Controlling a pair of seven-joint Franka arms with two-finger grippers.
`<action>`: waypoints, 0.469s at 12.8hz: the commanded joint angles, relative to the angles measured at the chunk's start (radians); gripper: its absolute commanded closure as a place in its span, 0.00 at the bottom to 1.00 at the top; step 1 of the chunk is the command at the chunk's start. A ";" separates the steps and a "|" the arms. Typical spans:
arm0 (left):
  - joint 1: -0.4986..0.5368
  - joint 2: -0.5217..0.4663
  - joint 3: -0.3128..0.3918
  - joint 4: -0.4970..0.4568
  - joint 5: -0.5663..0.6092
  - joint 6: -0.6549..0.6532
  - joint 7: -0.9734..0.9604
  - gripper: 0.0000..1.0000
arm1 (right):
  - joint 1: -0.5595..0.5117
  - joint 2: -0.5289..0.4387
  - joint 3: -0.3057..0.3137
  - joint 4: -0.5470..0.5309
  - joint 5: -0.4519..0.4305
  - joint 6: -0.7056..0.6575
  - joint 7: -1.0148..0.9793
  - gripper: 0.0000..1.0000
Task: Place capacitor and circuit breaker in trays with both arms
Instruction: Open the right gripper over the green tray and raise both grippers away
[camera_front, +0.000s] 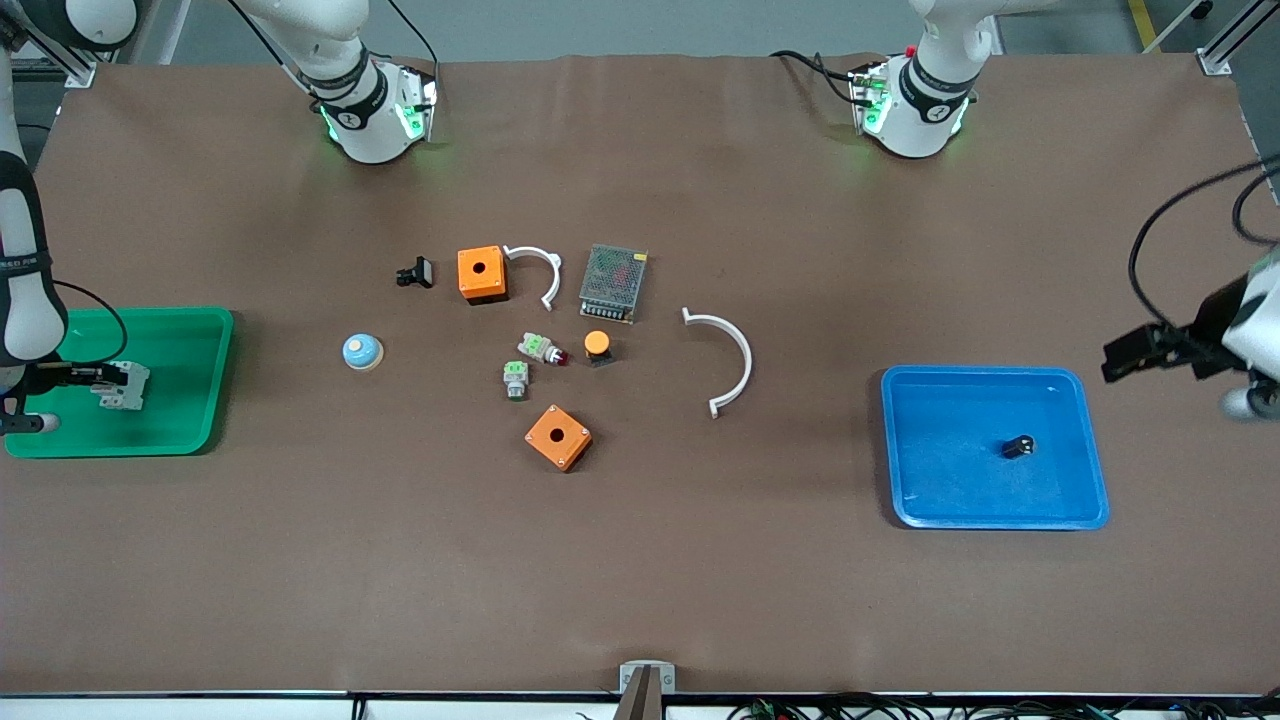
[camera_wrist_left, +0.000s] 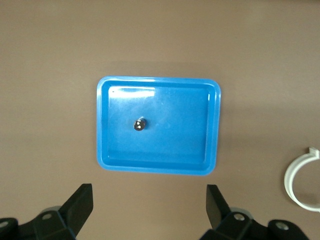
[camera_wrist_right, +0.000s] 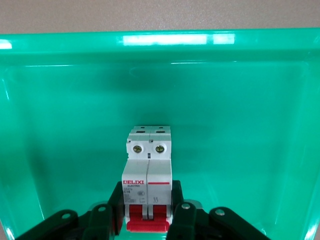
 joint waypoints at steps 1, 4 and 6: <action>0.003 -0.077 -0.016 -0.023 0.003 -0.073 0.011 0.00 | -0.018 -0.015 0.020 -0.009 -0.019 -0.002 -0.009 0.48; -0.111 -0.137 0.060 -0.037 -0.005 -0.146 0.004 0.00 | -0.001 -0.062 0.025 -0.001 -0.021 -0.057 -0.008 0.00; -0.157 -0.155 0.099 -0.054 -0.005 -0.199 -0.001 0.00 | 0.072 -0.162 0.022 0.002 -0.025 -0.167 0.021 0.01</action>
